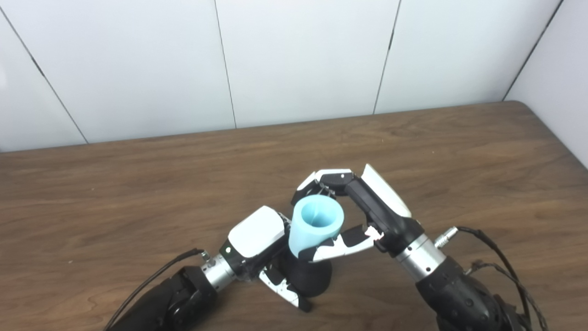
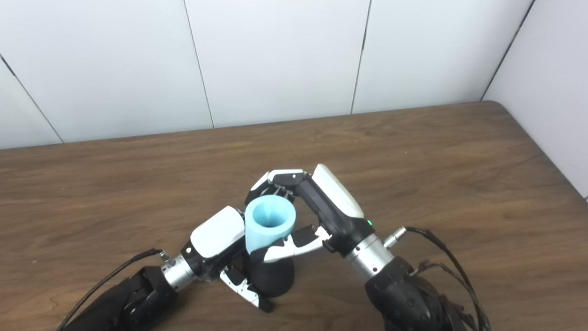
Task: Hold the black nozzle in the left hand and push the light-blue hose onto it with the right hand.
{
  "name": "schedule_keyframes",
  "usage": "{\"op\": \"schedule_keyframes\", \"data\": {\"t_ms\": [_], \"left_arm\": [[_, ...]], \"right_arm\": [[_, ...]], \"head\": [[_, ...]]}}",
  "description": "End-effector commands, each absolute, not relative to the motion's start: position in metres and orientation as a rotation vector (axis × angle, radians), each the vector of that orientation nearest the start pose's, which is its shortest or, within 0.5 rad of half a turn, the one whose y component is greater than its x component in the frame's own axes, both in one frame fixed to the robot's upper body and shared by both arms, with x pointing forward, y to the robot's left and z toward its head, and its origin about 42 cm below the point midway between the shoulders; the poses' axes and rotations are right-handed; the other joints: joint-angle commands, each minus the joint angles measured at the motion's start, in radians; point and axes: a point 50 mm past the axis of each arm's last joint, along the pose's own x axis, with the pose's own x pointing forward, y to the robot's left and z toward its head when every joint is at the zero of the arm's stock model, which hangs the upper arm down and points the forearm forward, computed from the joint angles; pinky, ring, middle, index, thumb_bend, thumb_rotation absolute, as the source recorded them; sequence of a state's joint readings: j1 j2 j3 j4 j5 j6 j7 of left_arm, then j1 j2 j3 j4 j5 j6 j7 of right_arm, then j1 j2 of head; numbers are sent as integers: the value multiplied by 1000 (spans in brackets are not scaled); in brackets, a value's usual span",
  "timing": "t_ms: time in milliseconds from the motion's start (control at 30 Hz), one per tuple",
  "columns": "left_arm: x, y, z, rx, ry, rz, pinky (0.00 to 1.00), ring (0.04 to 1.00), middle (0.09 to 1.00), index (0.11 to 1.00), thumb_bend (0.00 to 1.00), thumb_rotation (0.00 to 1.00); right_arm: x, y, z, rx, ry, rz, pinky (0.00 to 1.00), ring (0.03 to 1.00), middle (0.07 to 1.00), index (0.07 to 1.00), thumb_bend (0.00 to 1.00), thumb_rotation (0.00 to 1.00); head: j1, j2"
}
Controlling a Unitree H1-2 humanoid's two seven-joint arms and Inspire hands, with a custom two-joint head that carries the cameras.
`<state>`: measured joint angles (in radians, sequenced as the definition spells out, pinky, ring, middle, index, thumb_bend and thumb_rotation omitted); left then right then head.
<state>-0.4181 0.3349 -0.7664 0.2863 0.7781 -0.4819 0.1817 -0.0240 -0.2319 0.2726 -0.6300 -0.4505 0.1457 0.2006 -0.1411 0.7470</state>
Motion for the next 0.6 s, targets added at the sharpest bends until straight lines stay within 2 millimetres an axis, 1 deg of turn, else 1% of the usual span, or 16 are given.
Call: {"op": "schedule_keyframes", "data": {"t_ms": [0, 33, 67, 100, 233, 533, 567], "left_arm": [[256, 138, 21, 1058, -476, -1053, 152, 206, 471, 487, 525, 0], [256, 138, 21, 1057, -476, -1052, 152, 205, 471, 487, 525, 0], [256, 138, 21, 1056, -476, -1052, 145, 198, 471, 487, 525, 0], [256, 138, 21, 1055, -477, -1052, 143, 197, 471, 487, 525, 0], [255, 138, 20, 1049, -472, -1049, 140, 193, 471, 487, 525, 0], [254, 138, 21, 1053, -479, -1051, 146, 195, 471, 487, 525, 0], [254, 138, 21, 1054, -479, -1051, 144, 195, 471, 487, 524, 0]], "right_arm": [[233, -177, 255, -693, -622, 369, 117, 232, 460, 495, 522, 0], [232, -177, 256, -715, -641, 367, 110, 197, 467, 489, 524, 0], [231, -176, 258, -738, -656, 366, 120, 204, 458, 507, 522, 0], [230, -176, 259, -753, -666, 365, 141, 227, 459, 510, 522, 0], [228, -174, 263, -791, -691, 358, 178, 267, 452, 516, 521, 0], [228, -175, 257, -813, -686, 357, 174, 257, 449, 523, 520, 0], [229, -175, 257, -813, -686, 355, 162, 241, 444, 526, 520, 0]], "head": [[0, 1], [0, 1], [-3, -3], [-3, -3], [-6, -5], [-6, -6], [-6, -6]]}}
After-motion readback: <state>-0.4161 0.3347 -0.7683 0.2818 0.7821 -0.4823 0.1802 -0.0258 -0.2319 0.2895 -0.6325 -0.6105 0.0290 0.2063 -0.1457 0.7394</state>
